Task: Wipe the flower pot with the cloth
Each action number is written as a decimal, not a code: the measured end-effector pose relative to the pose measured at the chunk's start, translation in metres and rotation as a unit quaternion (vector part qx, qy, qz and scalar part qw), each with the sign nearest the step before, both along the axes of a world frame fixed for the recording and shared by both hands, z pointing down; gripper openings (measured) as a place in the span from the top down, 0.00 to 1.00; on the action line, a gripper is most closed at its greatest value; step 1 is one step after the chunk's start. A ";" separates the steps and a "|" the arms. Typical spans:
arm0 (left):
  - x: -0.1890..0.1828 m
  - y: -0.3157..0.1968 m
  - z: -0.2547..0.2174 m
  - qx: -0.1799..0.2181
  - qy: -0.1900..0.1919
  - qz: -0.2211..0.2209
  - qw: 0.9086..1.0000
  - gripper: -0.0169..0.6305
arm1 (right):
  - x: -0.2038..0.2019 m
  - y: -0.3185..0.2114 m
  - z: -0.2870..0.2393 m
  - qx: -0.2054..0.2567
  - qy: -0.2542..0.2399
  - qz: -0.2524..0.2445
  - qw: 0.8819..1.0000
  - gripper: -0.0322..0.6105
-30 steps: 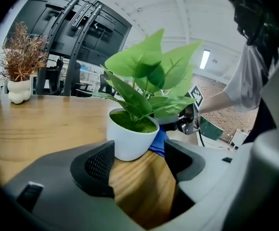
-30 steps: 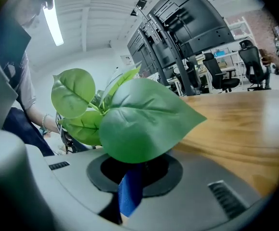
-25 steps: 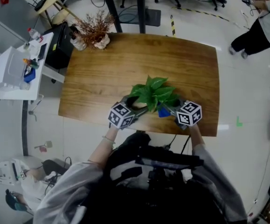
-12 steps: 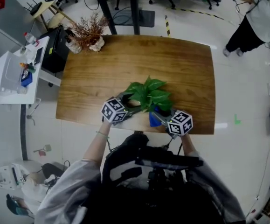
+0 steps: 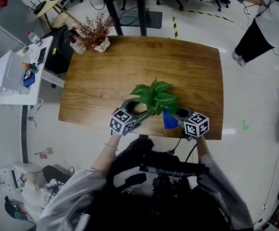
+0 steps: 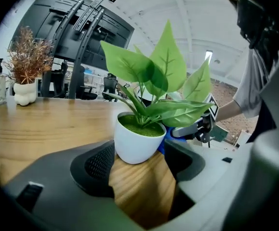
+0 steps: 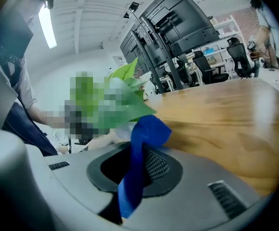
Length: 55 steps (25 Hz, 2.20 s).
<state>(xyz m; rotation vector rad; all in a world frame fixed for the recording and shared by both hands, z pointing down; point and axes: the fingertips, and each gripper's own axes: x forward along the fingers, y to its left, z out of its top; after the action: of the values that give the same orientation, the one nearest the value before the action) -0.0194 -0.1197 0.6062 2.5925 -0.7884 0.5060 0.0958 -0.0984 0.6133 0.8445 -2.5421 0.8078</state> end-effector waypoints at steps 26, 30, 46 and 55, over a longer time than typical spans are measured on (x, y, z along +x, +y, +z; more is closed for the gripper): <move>0.000 -0.002 -0.004 -0.007 0.012 0.034 0.999 0.49 | -0.037 -0.040 -0.016 0.027 -0.031 -0.090 0.995 0.86; -0.002 -0.002 -0.004 -0.013 0.013 0.060 0.998 0.49 | -0.039 -0.029 -0.010 0.018 -0.034 -0.079 0.996 0.86; -0.004 -0.007 -0.004 -0.025 0.023 0.086 0.996 0.49 | -0.050 -0.011 0.007 -0.017 -0.031 -0.055 0.998 0.86; -0.007 0.005 0.001 -0.030 0.020 0.059 0.998 0.49 | -0.036 -0.015 0.006 -0.013 -0.023 0.025 0.999 0.86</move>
<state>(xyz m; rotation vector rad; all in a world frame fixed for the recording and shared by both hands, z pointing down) -0.0268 -0.1150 0.6070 2.5953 -0.6010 0.5021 0.0597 -0.1137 0.6194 0.8954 -2.5525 0.8838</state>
